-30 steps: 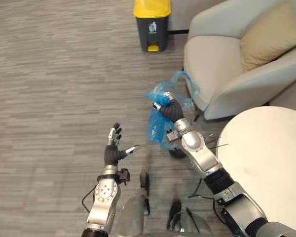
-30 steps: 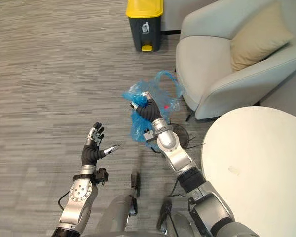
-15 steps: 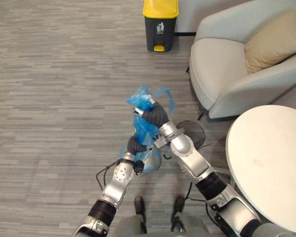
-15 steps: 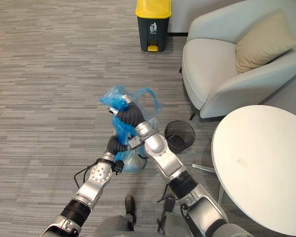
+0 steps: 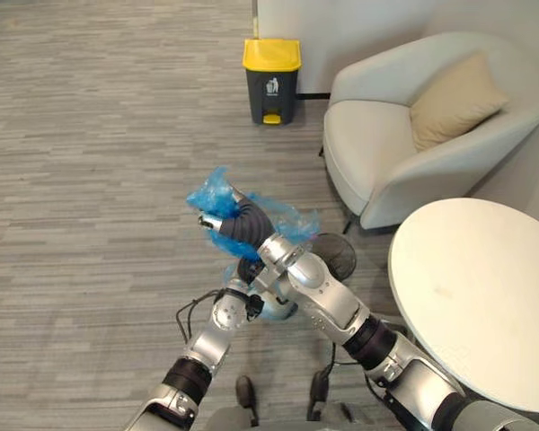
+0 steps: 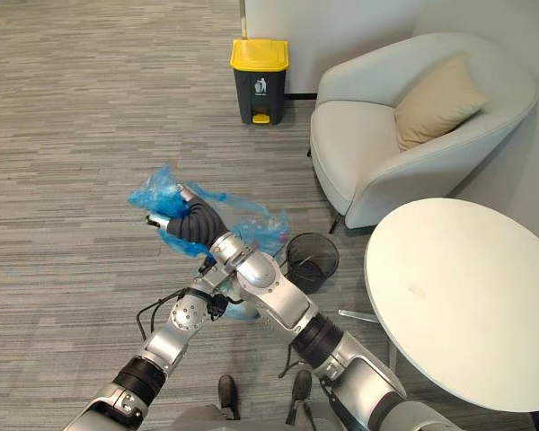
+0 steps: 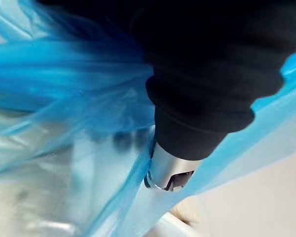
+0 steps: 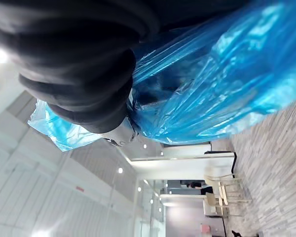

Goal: Gather rubbish on tea table into small bin, then transfer packed bag to large trash can.

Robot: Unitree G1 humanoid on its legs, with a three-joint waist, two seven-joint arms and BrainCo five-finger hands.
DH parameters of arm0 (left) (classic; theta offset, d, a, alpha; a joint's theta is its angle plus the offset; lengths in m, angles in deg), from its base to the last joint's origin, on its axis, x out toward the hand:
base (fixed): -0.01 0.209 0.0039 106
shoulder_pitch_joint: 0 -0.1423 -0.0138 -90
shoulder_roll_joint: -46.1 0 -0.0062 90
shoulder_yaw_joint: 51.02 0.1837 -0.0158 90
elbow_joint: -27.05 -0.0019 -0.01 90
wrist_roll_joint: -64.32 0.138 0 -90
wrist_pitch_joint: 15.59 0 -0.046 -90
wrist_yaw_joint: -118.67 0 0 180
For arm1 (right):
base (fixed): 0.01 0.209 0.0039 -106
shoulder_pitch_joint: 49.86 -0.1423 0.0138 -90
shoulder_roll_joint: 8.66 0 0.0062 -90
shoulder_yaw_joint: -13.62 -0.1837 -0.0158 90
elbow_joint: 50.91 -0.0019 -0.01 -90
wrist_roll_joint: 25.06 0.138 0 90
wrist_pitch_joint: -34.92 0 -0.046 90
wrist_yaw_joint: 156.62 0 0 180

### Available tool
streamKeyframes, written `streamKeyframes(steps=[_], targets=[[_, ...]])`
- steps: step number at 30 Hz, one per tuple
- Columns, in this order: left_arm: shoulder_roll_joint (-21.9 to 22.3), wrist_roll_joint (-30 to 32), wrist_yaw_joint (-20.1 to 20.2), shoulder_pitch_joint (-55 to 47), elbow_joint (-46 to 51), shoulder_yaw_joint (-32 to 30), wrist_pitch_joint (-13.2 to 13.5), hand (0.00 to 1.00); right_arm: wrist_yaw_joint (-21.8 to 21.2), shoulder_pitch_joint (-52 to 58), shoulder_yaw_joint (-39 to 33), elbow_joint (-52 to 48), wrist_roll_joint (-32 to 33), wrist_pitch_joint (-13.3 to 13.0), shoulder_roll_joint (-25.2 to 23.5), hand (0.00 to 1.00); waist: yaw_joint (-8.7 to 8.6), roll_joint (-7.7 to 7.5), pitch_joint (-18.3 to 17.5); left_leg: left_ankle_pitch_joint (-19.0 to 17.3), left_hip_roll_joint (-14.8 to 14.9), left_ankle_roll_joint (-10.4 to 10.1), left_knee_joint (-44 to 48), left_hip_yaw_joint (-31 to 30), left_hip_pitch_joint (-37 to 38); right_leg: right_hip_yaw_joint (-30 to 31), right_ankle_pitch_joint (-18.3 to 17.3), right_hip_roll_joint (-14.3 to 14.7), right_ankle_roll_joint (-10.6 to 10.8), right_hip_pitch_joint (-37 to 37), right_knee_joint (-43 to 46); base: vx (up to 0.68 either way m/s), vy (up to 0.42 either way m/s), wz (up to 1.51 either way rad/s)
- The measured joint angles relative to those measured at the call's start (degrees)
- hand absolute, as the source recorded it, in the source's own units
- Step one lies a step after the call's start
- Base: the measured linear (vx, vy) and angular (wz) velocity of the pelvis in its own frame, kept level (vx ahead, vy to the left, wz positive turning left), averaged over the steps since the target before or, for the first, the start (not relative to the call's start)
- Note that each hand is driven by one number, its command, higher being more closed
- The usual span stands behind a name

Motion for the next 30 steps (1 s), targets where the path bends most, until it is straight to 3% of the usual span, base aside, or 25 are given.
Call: streamKeyframes(steps=[4, 9, 12, 14, 18, 21, 25, 26, 29, 30], targets=[[0.2, -2.4, 0.0, -1.9, 2.0, -1.6, 0.2, 1.0, -1.3, 3.2, -0.4, -0.4, -5.3, -0.1, 2.4, 0.0, -0.02, -0.04, 0.0, 0.0, 0.5, 0.0, -0.3, -0.1, 0.9, 0.0, 0.0, 0.6, 0.0, 1.2, -0.7, 0.0, 0.0, 0.0], [0.6, -4.2, -0.4, -8.6, 4.4, -9.8, 0.8, 1.0, -0.6, 11.7, -6.6, -3.0, -21.6, -0.7, 10.2, 0.0, 0.13, -0.09, -0.1, 0.0, 0.9, -0.1, -0.3, -0.3, 0.8, -0.1, 0.0, 1.1, 0.0, 1.3, -0.8, 0.01, 0.002, 0.01], [0.5, -6.3, -0.8, -13.4, 4.4, -14.4, 0.9, 1.0, 1.9, 18.0, -12.9, -4.0, -31.9, -2.6, 15.3, 0.0, 0.19, -0.19, -0.2, 0.0, 0.9, -0.1, -0.3, -0.4, 0.8, -0.2, -0.1, 1.0, 0.1, 1.4, -0.9, 0.0, 0.0, 0.0], [0.4, -7.9, -1.3, -16.0, 4.4, -17.0, 0.9, 1.0, 2.7, 22.2, -15.4, -4.2, -35.1, -2.8, 18.1, 0.0, 0.14, -0.47, -0.4, 0.0, 0.9, -0.1, -0.3, -0.6, 0.8, -0.4, -0.1, 1.0, 0.1, 1.8, -1.2, 0.03, 0.018, 0.05], [0.4, -9.6, -1.3, -19.0, 4.0, -20.6, 0.9, 1.0, 2.5, 29.9, -17.0, -4.2, -35.7, -4.1, 19.8, 0.0, 0.15, -0.54, -0.7, -0.3, 0.9, -0.1, -0.3, -1.4, 0.6, -1.2, -0.8, 1.1, 0.9, 2.5, -1.8, 0.02, 0.013, 0.11], [-0.2, -10.8, -1.1, -19.4, 0.9, -22.8, 1.2, 1.0, -0.1, 34.4, -17.4, -1.9, -31.2, -4.9, 19.7, 0.0, 0.12, -0.6, -0.7, -0.3, 0.8, -0.2, -0.3, -2.9, -0.4, -2.7, -1.4, 1.0, 0.7, 2.4, -1.7, 0.02, 0.01, 0.29], [-1.9, -11.8, 0.2, -19.4, -4.8, -24.3, 2.0, 1.0, -2.1, 38.6, -23.6, 10.9, -27.3, -4.8, 16.9, 0.0, 0.0, -0.61, -0.7, -0.5, 0.5, -0.2, 2.8, -7.6, -5.2, -8.9, -3.9, -0.2, 0.9, 1.1, 0.8, 0.03, 0.015, 0.74], [-1.9, -12.5, 0.4, -19.4, -6.0, -25.0, 2.0, 1.0, -2.0, 38.7, -26.2, 15.9, -27.2, -4.4, 15.8, 0.0, 0.0, -0.57, -0.6, -1.1, 0.0, 0.7, 4.2, -8.3, -6.9, -11.4, -4.6, -0.8, 1.3, 0.9, 1.7, 0.04, 0.029, 1.01], [-1.4, -13.2, 1.6, -20.4, -7.9, -25.4, 2.0, 1.0, 0.1, 38.4, -33.9, 25.4, -27.1, -3.6, 12.5, 0.0, -0.23, 0.14, -0.2, -1.9, 2.5, 1.9, 8.8, -1.4, -9.5, -17.4, -6.5, -2.5, 1.6, 1.9, 4.3, 0.1, 0.048, 1.11], [-1.2, -13.3, 2.5, -21.4, -9.0, -26.4, 2.0, 1.0, 1.5, 37.8, -36.0, 28.8, -27.0, -3.4, 11.1, 0.0, 0.46, 0.1, 0.0, -1.9, 2.8, 1.7, 9.9, -0.7, -9.6, -17.9, -6.9, -3.0, 2.0, 2.0, 5.1, 0.14, 0.065, 0.54]])
